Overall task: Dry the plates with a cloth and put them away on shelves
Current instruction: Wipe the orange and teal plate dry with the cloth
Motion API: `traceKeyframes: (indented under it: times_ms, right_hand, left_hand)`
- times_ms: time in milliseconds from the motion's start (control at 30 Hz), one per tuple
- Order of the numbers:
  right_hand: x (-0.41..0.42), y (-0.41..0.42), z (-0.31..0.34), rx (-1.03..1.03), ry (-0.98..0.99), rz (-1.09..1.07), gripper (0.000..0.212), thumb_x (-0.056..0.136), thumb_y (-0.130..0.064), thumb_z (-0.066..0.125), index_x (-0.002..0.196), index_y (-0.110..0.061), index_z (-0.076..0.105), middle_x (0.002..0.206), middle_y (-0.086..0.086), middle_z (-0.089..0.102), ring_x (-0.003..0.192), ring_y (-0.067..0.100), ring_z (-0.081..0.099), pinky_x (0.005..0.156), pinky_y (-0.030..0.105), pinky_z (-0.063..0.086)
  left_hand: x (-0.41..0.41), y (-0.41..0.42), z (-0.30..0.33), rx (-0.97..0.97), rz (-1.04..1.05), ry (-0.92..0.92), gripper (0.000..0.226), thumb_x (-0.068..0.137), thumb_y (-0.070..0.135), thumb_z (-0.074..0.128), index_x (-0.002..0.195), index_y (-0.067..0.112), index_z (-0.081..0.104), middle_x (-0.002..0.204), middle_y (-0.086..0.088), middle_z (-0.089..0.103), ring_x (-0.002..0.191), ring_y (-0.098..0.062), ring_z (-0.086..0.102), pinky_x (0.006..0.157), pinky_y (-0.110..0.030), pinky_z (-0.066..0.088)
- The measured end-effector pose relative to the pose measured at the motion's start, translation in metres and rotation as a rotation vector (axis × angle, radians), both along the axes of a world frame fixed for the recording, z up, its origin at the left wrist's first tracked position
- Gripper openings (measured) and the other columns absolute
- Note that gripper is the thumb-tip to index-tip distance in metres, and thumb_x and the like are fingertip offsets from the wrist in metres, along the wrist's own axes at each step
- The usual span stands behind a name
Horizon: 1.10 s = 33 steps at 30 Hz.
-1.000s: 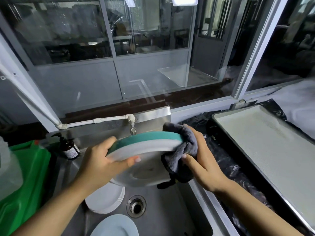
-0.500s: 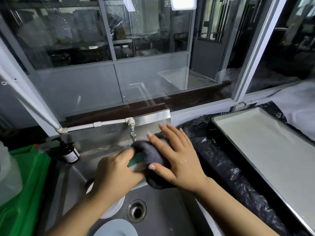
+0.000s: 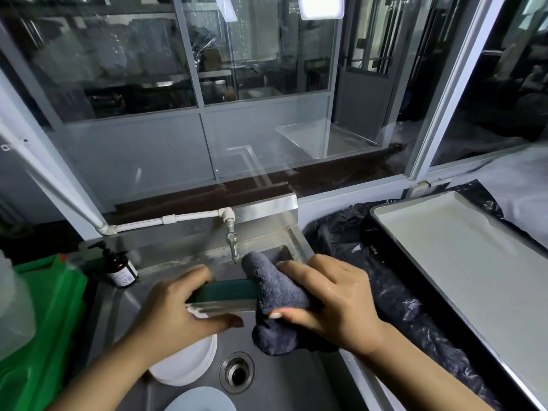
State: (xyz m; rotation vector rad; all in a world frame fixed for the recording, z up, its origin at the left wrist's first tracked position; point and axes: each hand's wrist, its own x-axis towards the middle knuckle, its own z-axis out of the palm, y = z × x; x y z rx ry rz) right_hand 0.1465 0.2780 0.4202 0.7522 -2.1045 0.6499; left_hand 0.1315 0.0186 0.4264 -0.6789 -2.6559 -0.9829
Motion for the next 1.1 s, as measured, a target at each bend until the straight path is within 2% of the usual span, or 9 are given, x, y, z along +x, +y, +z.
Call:
traceKeyframes:
  times_ms: [100,167,400,600,733,833,933,1033,1100]
  right_hand:
    - [0.001,0.013,0.017,-0.071,-0.036,0.041,0.048,0.084,-0.064,0.060,0.114,-0.026,0.060,0.078,-0.001,0.061,0.067,0.013,0.058,0.063,0.022,0.048]
    - [0.001,0.021,0.024,-0.168,-0.125,0.099,0.045,0.084,-0.063,0.062,0.113,-0.028,0.059,0.082,-0.004,0.062,0.071,0.010,0.059,0.064,0.024,0.050]
    - [-0.010,0.031,0.014,-0.518,-0.310,0.091,0.033,0.091,-0.068,0.045,0.120,-0.055,0.054,0.115,-0.026,0.063,0.104,0.000,0.063,0.087,0.020,0.048]
    - [-0.008,0.009,0.025,-0.146,-0.166,-0.028,0.055,0.097,-0.060,0.033,0.141,-0.029,0.044,0.131,0.000,0.057,0.116,0.021,0.055,0.095,0.042,0.044]
    - [-0.002,-0.036,0.027,0.170,-0.005,-0.073,0.051,0.098,-0.056,0.033,0.142,-0.034,0.049,0.147,0.005,0.048,0.132,0.031,0.046,0.108,0.056,0.030]
    - [-0.007,-0.048,0.025,0.227,0.020,-0.055,0.050,0.098,-0.055,0.036,0.141,-0.035,0.050,0.148,0.004,0.047,0.137,0.031,0.041,0.111,0.062,0.023]
    - [-0.026,-0.028,0.015,0.109,-0.065,-0.092,0.059,0.095,-0.063,0.031,0.144,-0.034,0.044,0.145,0.008,0.048,0.136,0.030,0.041,0.109,0.064,0.024]
    - [-0.038,-0.004,-0.010,-0.217,-0.294,-0.091,0.064,0.094,-0.068,0.030,0.151,-0.040,0.021,0.156,0.009,0.031,0.146,0.023,0.026,0.115,0.055,0.023]
    - [-0.038,0.003,-0.033,-0.368,-0.422,-0.061,0.069,0.093,-0.068,0.033,0.153,-0.043,0.008,0.162,0.003,0.012,0.151,0.016,0.008,0.121,0.047,0.016]
  left_hand:
    - [-0.003,-0.018,-0.009,0.173,0.038,-0.219,0.062,0.048,0.075,0.078,0.099,0.042,0.065,0.090,0.021,0.072,0.083,0.002,0.067,0.079,-0.027,0.055]
    - [-0.001,-0.013,-0.010,0.239,0.046,-0.239,0.058,0.039,0.075,0.079,0.093,0.059,0.064,0.086,0.031,0.069,0.080,0.012,0.064,0.073,-0.012,0.051]
    - [0.016,0.024,0.013,0.532,0.060,-0.116,0.059,0.043,0.016,0.092,0.080,0.056,0.071,0.077,0.020,0.074,0.068,0.007,0.067,0.059,-0.008,0.050]
    - [0.023,0.037,0.028,0.416,0.067,-0.156,0.037,0.045,0.040,0.080,0.080,0.031,0.070,0.068,-0.002,0.071,0.057,-0.004,0.058,0.052,-0.022,0.048]
    - [0.020,0.048,0.024,0.189,0.199,-0.020,0.021,0.051,0.041,0.065,0.072,0.039,0.063,0.068,0.013,0.066,0.057,0.003,0.059,0.046,-0.014,0.038]
    - [0.017,0.052,0.025,0.161,0.293,0.049,0.020,0.054,0.030,0.064,0.051,0.030,0.044,0.057,-0.004,0.065,0.064,-0.013,0.061,0.040,-0.016,0.036]
    - [0.018,0.049,0.024,0.077,0.290,0.041,0.018,0.060,0.026,0.065,0.061,0.024,0.047,0.045,-0.003,0.053,0.047,-0.019,0.052,0.039,-0.018,0.035]
    - [0.022,0.043,0.024,0.314,0.294,-0.132,0.033,0.053,0.042,0.079,0.066,0.017,0.063,0.057,0.005,0.064,0.051,-0.005,0.054,0.049,-0.019,0.041]
    - [0.023,0.039,0.026,0.518,0.337,-0.232,0.029,0.057,0.025,0.091,0.076,0.021,0.070,0.069,0.010,0.073,0.061,-0.003,0.065,0.056,-0.019,0.050]
